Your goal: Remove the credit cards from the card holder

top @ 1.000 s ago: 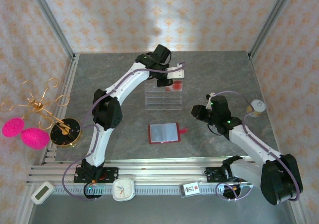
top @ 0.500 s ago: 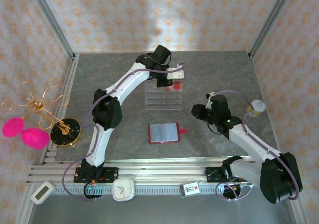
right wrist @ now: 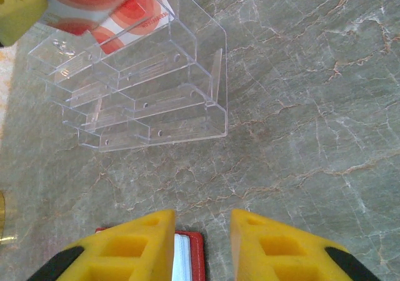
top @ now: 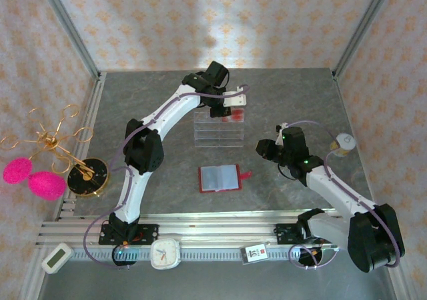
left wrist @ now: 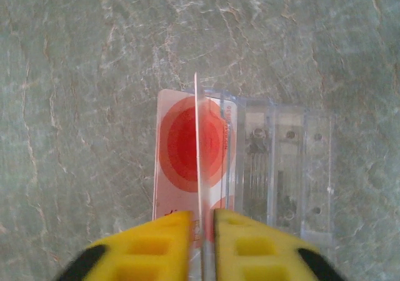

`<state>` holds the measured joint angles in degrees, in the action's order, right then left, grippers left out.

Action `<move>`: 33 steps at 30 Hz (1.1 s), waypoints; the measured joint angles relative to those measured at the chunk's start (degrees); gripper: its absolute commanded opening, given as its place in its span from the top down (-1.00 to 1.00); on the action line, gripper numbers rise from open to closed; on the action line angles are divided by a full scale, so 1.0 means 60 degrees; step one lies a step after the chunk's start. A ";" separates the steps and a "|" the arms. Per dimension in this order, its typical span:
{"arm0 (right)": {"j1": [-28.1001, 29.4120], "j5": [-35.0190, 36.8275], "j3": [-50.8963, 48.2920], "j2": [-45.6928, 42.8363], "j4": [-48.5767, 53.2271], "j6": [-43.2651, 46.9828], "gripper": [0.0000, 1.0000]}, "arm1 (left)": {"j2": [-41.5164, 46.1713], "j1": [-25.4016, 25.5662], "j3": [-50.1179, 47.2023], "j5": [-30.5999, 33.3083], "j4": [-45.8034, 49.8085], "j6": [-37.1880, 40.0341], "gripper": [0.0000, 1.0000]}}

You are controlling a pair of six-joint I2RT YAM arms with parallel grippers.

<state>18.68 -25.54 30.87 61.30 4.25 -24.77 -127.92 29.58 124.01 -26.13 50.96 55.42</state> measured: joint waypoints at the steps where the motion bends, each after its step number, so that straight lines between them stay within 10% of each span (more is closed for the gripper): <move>1: 0.0000 0.0000 0.0000 0.0000 0.0000 0.0000 0.43 | 0.0000 0.0000 0.0000 0.0018 -0.0055 -0.0022 0.47; 17: 0.0466 -0.0550 0.0029 0.0208 -0.0186 0.0168 0.11 | 0.0685 -0.0022 -0.0827 0.0036 -0.2262 -0.2415 0.37; 33: 0.6102 0.2135 0.1923 0.3432 -0.0430 0.1078 0.08 | 0.9009 -0.0066 -1.2917 0.0197 -1.0622 -1.1165 0.13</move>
<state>55.29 -12.73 42.41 81.89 1.67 -18.31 -73.87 29.19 46.50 -24.95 -12.78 -11.57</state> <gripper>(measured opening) 0.459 0.437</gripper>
